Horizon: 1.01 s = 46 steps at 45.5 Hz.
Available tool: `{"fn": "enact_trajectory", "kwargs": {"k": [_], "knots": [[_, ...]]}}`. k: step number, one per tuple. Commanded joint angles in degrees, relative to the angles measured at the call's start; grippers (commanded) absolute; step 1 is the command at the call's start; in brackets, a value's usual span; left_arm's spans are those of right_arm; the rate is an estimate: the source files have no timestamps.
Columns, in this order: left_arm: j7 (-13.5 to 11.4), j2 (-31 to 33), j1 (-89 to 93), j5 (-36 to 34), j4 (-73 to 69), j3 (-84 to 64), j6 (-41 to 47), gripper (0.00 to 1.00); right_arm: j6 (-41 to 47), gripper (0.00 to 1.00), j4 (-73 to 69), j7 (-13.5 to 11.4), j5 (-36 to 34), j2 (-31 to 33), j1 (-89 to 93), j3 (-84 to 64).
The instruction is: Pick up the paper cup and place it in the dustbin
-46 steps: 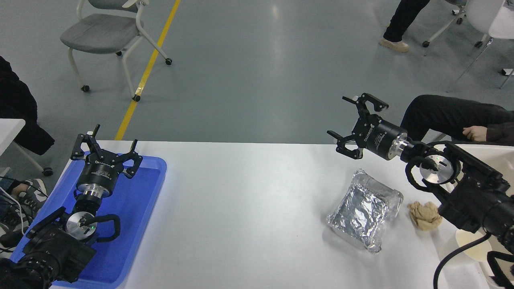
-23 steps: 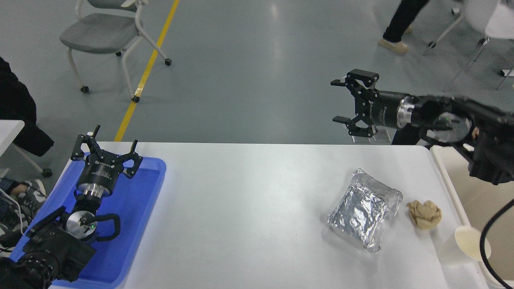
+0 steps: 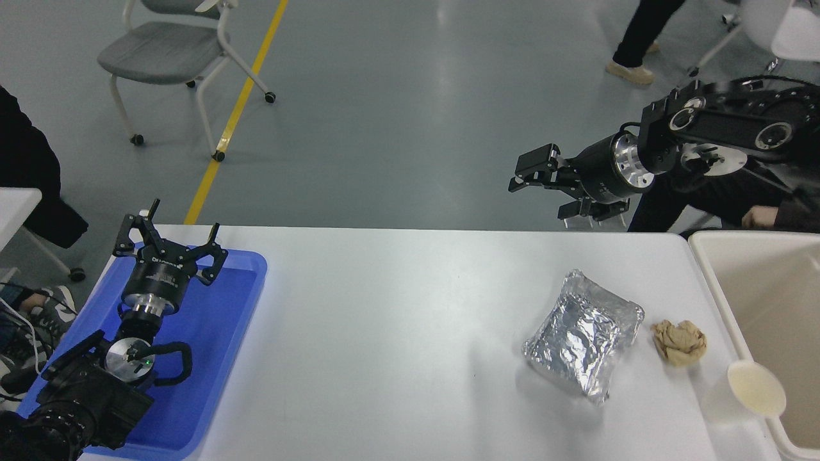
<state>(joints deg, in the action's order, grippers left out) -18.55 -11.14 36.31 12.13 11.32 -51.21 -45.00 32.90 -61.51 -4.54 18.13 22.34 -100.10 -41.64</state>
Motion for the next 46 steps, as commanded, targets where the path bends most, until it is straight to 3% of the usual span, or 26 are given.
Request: {"fn": "enact_trajectory", "kwargs": {"k": [1,12,22,34,46], "knots": [[0.0,0.0,0.0,0.0,-0.2,0.1,0.0,1.0,0.1,1.0,-11.2,-0.3,8.9,-3.4,-7.1,-8.4],[0.0,0.0,0.0,0.0,0.0,0.0,0.0,1.0,3.9,1.0,-16.8,-0.2,7.5,-4.5,-14.7,-13.8],[0.0,0.0,0.0,0.0,0.0,0.0,0.0,1.0,6.2,1.0,-23.1,-0.2,-3.5,-4.2,-22.6,-21.0],[0.0,0.0,0.0,0.0,-0.2,0.1,0.0,1.0,7.6,1.0,-25.9,-0.2,-11.4,-4.1,-28.8,-25.9],[0.1,0.0,0.0,0.0,0.0,0.1,0.0,1.0,7.2,1.0,-26.5,-0.2,-11.5,-4.4,-30.7,-30.8]]}}
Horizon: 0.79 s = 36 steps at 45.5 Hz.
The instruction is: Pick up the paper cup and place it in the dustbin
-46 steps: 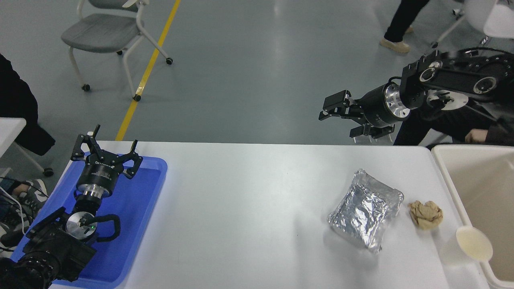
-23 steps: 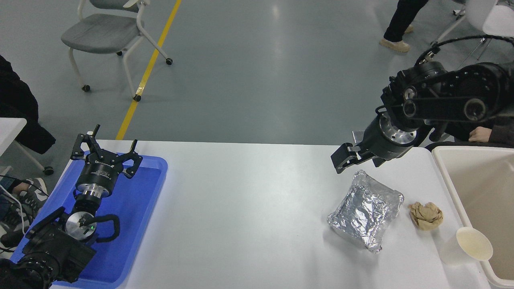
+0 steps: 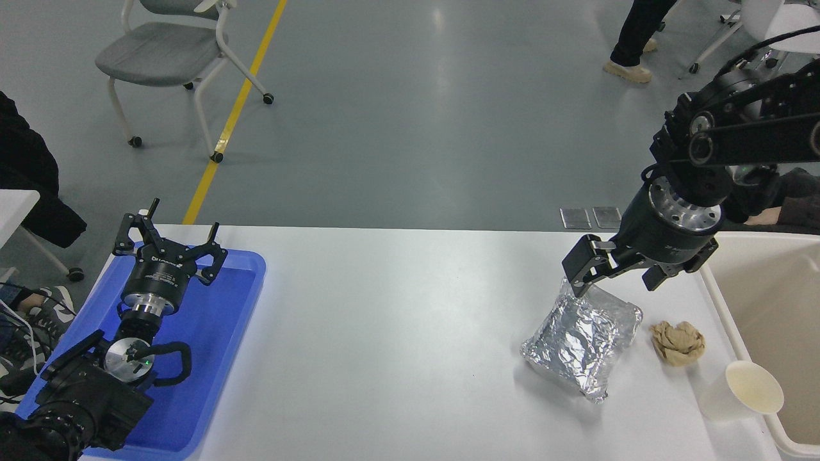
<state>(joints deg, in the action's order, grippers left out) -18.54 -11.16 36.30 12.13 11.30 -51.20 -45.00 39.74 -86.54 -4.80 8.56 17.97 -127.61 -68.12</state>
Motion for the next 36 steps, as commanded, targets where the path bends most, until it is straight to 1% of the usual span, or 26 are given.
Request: {"fn": "enact_trajectory", "kwargs": {"k": [1,20,24,29,36], "knots": [[0.0,0.0,0.0,0.0,0.0,0.0,0.0,1.0,0.3,1.0,-1.7,0.0,-2.0,0.0,-3.3,-4.4],[0.0,0.0,0.0,0.0,0.0,0.0,0.0,1.0,0.9,1.0,-2.8,0.0,-1.3,1.3,-4.1,-5.7],[0.0,0.0,0.0,0.0,0.0,0.0,0.0,1.0,0.9,1.0,-2.9,0.0,2.2,2.9,-4.1,-6.5],[0.0,0.0,0.0,0.0,0.0,0.0,0.0,1.0,0.9,1.0,-3.0,0.1,5.8,6.9,-4.1,-7.7],[0.0,-0.1,0.0,0.0,-0.1,0.0,0.0,1.0,0.4,1.0,-3.1,0.1,16.1,13.5,-2.8,-9.9]]}}
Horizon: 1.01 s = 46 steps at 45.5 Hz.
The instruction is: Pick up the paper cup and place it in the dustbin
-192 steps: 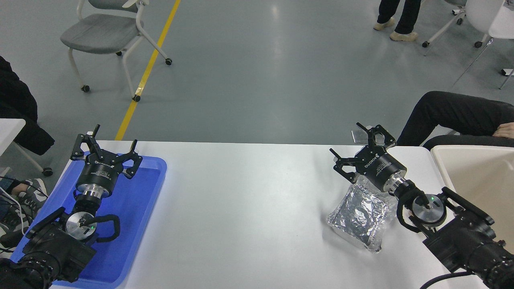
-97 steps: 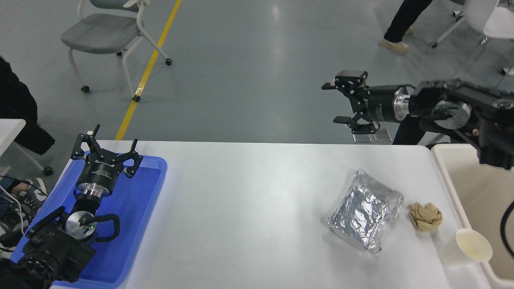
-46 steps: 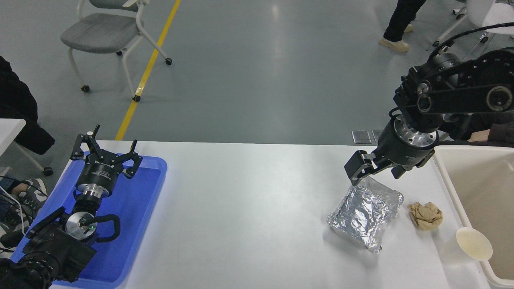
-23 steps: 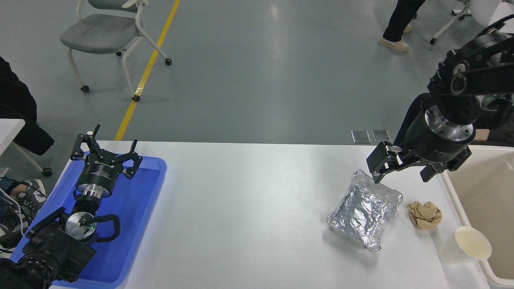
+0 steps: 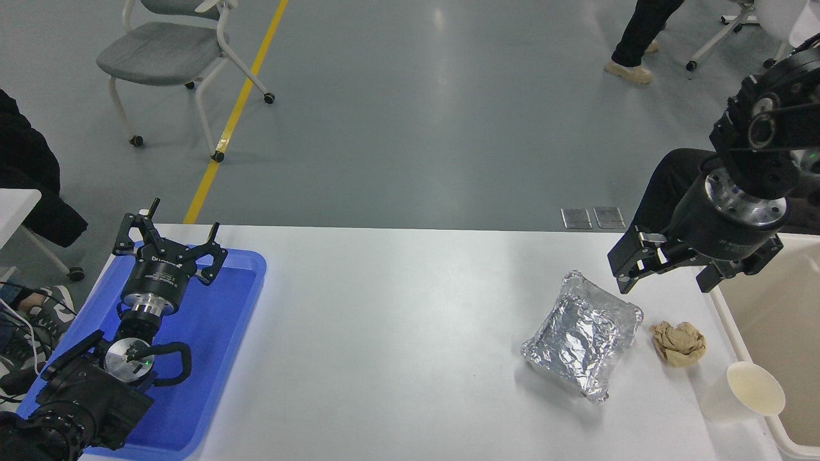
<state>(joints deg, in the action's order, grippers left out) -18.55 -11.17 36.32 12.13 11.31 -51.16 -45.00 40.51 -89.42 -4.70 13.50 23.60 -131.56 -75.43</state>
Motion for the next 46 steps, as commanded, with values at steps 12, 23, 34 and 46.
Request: {"fn": "enact_trajectory", "kwargs": {"k": [12,23,34,46], "knots": [[0.0,-0.1,-0.1,0.0,0.0,-0.1,0.0,1.0,-2.5,1.0,0.4,0.1,23.8,19.5,8.0,-2.3],[-0.1,-0.1,-0.1,0.0,0.0,0.0,0.0,1.0,-4.5,1.0,4.2,0.6,31.1,25.9,19.3,3.4],[0.0,-0.1,0.0,0.0,-0.1,0.0,0.0,1.0,-8.5,1.0,12.7,0.6,34.9,26.3,33.2,13.5],[0.0,-0.1,0.0,0.0,0.0,-0.1,0.0,1.0,-12.5,1.0,19.0,0.7,39.0,26.5,44.9,20.8]]}}
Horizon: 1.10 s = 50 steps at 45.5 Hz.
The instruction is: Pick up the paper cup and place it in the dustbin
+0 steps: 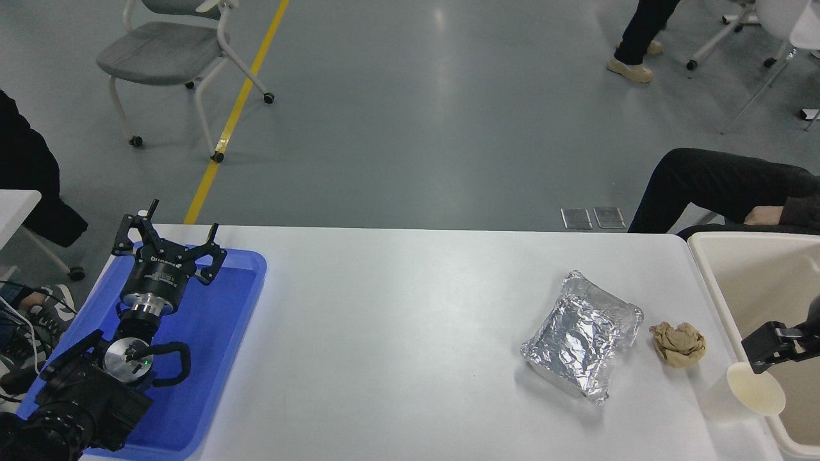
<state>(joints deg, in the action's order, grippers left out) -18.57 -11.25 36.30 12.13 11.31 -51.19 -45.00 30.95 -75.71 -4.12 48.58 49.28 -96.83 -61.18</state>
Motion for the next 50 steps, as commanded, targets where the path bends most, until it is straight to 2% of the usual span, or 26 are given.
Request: {"fn": "enact_trajectory", "kwargs": {"k": [1,36,41,45,48,50], "knots": [[0.0,0.0,0.0,0.0,-0.1,0.0,0.0,1.0,-2.9,1.0,5.5,0.2,4.2,0.8,10.7,6.9],[0.0,0.0,0.0,0.0,0.0,0.0,0.0,1.0,-12.9,0.98,17.4,0.3,6.3,-1.8,29.8,17.6],[0.0,0.0,0.0,0.0,0.0,0.0,0.0,1.0,-13.2,0.89,18.1,0.4,6.2,-2.3,30.4,18.0],[0.0,0.0,0.0,0.0,-0.1,0.0,0.0,1.0,-13.2,0.68,18.1,0.7,6.2,-2.3,30.4,18.5],[0.0,0.0,0.0,0.0,0.0,0.0,0.0,1.0,-13.2,0.48,18.2,1.7,6.2,-2.3,30.6,18.5],[0.0,0.0,0.0,0.0,0.0,0.0,0.0,1.0,-13.2,0.42,18.1,2.1,6.2,-2.5,30.6,18.5]]}}
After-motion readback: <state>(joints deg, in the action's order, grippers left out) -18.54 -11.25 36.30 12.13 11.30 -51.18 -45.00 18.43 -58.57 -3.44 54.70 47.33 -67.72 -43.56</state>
